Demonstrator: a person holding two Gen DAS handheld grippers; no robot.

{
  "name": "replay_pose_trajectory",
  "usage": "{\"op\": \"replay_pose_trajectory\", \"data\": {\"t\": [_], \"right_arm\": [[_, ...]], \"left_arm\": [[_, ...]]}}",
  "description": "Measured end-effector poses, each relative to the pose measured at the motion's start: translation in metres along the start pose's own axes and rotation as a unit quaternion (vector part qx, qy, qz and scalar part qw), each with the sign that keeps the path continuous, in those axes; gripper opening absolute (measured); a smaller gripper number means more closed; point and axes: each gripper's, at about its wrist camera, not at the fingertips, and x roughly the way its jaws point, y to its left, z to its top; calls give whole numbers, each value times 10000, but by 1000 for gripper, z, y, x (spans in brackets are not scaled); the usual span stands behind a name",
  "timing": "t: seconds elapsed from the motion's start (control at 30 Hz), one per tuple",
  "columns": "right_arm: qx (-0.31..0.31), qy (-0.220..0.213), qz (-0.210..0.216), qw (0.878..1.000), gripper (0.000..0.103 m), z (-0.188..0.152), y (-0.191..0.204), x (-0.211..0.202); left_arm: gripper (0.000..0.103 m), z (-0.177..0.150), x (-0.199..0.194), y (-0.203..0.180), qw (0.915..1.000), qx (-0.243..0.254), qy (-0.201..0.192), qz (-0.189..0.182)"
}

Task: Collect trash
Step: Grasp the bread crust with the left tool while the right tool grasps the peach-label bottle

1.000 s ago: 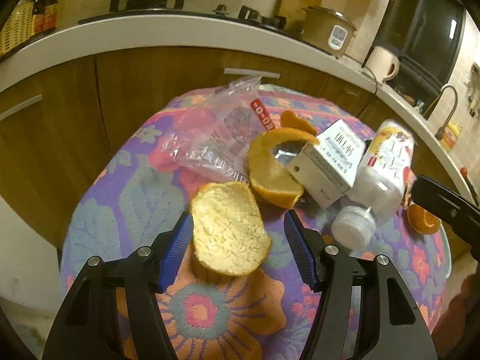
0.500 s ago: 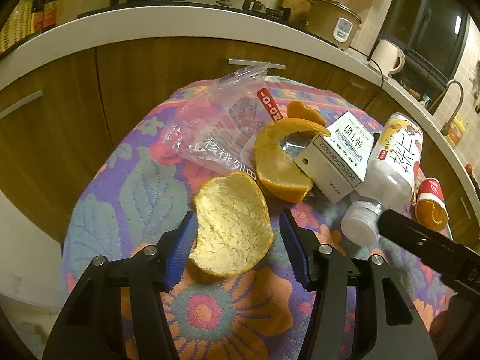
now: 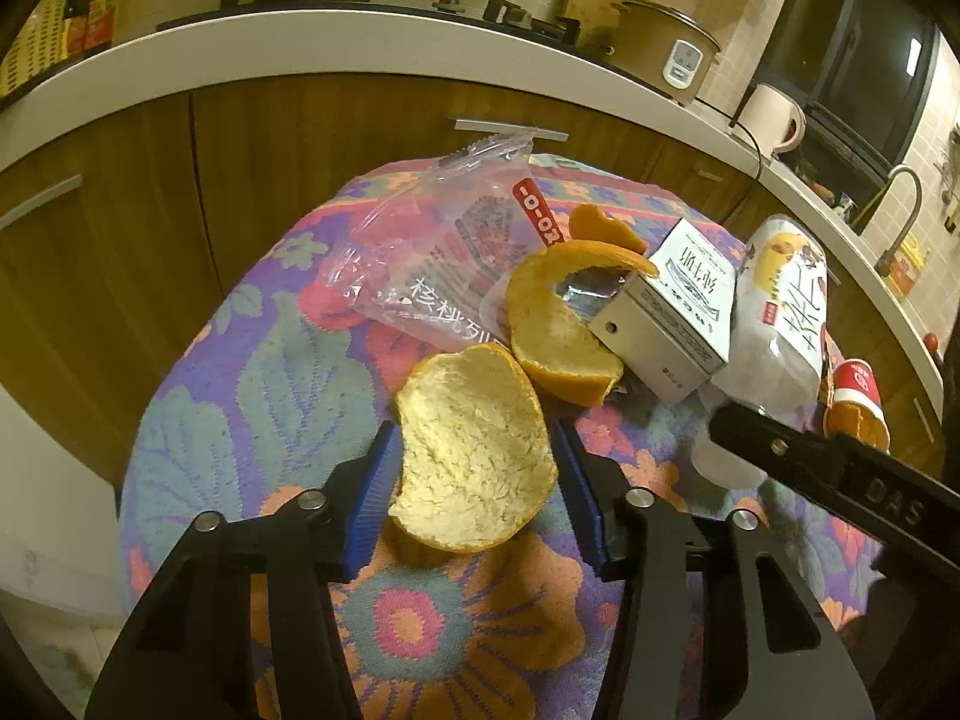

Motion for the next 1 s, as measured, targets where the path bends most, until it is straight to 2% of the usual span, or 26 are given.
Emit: {"op": "replay_pose_trajectory", "data": {"t": [0.07, 0.23, 0.27, 0.3, 0.33, 0.47, 0.7, 0.9, 0.93, 0.97, 1.0], "right_arm": [[-86, 13, 76, 9999, 39, -4, -4, -10], [-385, -63, -45, 9992, 39, -15, -15, -32], [-431, -46, -15, 9991, 39, -18, -19, -37], [-506, -51, 2, 9987, 38, -22, -23, -43], [-599, -74, 7, 9982, 38, -25, -25, -48], [-1036, -130, 19, 9945, 38, -43, -31, -66], [-1628, -125, 76, 9865, 38, -74, -43, -93], [-1841, -183, -130, 9827, 39, -89, -58, -108], [-1817, -213, -172, 9830, 43, -89, -62, -111], [-1797, -215, -220, 9832, 60, -88, -64, -112], [-1745, -240, -275, 9840, 69, -86, -67, -113]], "left_arm": [[44, -1, 0, 1, 10000, -36, -13, 16], [32, -3, -4, 1, 9999, -11, -116, 60], [26, -4, -7, 0, 9998, 17, -162, 78], [8, -6, -11, -1, 9997, 44, -220, 49], [3, -9, -13, -1, 9998, 34, -179, -28], [2, -23, -25, -1, 9998, 66, -178, -26], [2, -46, -54, -4, 9982, -18, -268, -545], [2, -57, -58, -21, 9975, 160, -237, -649], [2, -58, -58, -24, 9973, 191, -225, -666], [2, -59, -57, -27, 9972, 221, -210, -686], [2, -60, -55, -31, 9970, 261, -194, -698]]}}
